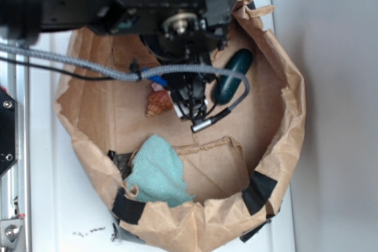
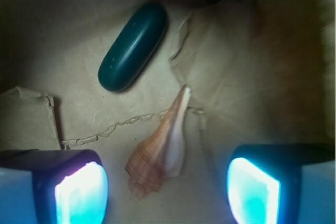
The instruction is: Grab the shell.
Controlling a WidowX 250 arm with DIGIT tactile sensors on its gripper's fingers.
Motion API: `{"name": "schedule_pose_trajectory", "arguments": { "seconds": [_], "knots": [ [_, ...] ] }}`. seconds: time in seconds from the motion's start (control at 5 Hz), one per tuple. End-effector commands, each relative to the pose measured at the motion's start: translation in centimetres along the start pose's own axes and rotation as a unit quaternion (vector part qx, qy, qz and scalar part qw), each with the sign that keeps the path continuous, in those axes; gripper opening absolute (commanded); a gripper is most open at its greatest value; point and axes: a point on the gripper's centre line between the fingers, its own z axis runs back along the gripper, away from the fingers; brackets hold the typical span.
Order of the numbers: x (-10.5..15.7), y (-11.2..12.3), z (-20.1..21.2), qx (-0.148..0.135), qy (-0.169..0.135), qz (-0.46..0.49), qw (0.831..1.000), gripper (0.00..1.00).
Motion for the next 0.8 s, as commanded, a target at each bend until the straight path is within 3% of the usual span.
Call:
{"name": "schedule_pose_trajectory", "arguments": {
  "seconds": [0.0, 0.2, 0.6],
  "knots": [
    [0.95, 0.8, -3.5, 0.009, 0.006, -0.001, 1.0, 1.0],
    [0.72, 0.89, -4.29, 0.024, 0.008, 0.004, 1.0, 0.0],
    [1.26, 0.97, -3.72, 0.013, -0.002, 0.013, 1.0, 0.0]
  ]
}}
